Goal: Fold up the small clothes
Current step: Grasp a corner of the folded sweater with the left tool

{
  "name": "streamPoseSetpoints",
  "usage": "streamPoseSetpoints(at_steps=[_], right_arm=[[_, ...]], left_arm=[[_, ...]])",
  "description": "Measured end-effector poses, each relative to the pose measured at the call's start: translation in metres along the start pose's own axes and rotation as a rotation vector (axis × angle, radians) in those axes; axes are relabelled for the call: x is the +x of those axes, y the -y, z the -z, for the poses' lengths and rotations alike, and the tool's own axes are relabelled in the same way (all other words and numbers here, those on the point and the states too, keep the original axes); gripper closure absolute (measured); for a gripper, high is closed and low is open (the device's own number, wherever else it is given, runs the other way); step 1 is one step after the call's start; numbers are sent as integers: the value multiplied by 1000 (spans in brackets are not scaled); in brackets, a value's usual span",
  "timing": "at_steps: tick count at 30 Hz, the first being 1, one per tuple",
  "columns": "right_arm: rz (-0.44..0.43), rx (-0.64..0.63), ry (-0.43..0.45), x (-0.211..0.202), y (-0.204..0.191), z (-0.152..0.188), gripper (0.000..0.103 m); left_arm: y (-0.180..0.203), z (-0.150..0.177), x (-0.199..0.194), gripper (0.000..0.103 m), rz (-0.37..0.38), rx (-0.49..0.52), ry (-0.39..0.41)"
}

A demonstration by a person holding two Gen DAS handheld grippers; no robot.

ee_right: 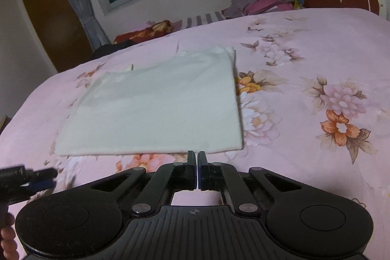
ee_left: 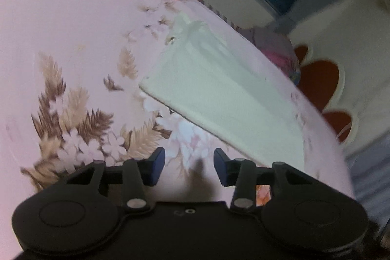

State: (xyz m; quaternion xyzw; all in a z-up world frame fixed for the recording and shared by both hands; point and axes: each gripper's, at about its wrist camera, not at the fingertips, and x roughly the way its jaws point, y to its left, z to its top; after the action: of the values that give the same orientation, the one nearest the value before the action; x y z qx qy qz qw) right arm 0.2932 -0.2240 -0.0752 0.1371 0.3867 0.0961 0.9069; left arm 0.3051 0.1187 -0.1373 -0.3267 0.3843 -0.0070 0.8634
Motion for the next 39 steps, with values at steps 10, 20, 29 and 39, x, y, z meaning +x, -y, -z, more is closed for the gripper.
streamPoseSetpoints(at_steps=[10, 20, 29, 39], right_arm=[[-23, -17, -32, 41, -24, -28, 101], [-48, -17, -70, 136, -70, -82, 101], [-50, -29, -86, 175, -92, -99, 101], [-50, -36, -106, 181, -93, -100, 101]], left_arm=[[-28, -28, 61, 73, 125, -280, 71], [-31, -56, 107, 93, 161, -352, 113], [-29, -53, 94, 90, 139, -322, 154], [-37, -53, 87, 87, 125, -388, 193]])
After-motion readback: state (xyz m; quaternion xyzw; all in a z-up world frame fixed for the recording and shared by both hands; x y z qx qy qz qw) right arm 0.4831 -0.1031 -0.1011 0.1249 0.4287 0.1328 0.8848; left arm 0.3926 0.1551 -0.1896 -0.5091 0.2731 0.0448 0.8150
